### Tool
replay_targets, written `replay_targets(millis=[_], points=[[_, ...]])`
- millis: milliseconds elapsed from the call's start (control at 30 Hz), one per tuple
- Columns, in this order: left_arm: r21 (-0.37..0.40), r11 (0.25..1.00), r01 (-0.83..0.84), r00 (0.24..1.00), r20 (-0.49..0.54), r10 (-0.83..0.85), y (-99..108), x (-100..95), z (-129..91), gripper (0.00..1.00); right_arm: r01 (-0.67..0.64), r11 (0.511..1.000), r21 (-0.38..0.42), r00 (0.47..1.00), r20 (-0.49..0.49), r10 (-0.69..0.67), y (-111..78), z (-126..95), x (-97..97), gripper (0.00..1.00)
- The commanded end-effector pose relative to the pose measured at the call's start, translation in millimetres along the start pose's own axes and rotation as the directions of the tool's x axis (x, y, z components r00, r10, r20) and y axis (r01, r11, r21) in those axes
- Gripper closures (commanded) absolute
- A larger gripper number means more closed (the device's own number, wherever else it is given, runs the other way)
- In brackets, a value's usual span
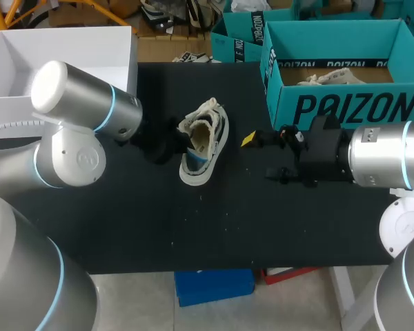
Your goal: Take the shoe out of the shoebox, open the shoe tongue, remove and reinsert the insole, then place the shoe into the shoebox
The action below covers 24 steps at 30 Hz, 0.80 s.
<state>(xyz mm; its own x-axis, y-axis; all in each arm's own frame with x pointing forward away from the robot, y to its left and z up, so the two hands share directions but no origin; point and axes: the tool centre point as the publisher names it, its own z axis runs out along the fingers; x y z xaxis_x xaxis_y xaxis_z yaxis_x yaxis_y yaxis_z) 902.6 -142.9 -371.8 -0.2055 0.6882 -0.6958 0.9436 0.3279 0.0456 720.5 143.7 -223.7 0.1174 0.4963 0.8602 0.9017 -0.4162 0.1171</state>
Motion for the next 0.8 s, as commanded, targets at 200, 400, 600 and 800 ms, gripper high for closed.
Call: replay_targets(millis=[200,400,600,800], points=[[0.019,1.000,-0.023,0.999,-0.031,0.024,-6.3,-0.7,12.9,1.00,0.000,1.000,0.001,1.000,0.001,0.000,0.2,-0.2,0.2,0.00],[0.078,0.996,-0.037,0.995,-0.088,0.044,-18.9,9.0,19.0,1.00,0.000,1.000,0.001,1.000,0.001,0.000,0.2,-0.2,0.2,0.00],[0.121,0.991,-0.054,0.985,-0.159,0.073,-22.6,15.4,25.8,1.00,0.000,1.000,0.001,1.000,0.001,0.000,0.2,-0.2,0.2,0.00],[0.156,0.985,-0.068,0.980,-0.173,0.095,-18.5,8.3,16.8,0.88,0.000,1.000,0.001,1.000,0.001,0.000,0.2,-0.2,0.2,0.00]])
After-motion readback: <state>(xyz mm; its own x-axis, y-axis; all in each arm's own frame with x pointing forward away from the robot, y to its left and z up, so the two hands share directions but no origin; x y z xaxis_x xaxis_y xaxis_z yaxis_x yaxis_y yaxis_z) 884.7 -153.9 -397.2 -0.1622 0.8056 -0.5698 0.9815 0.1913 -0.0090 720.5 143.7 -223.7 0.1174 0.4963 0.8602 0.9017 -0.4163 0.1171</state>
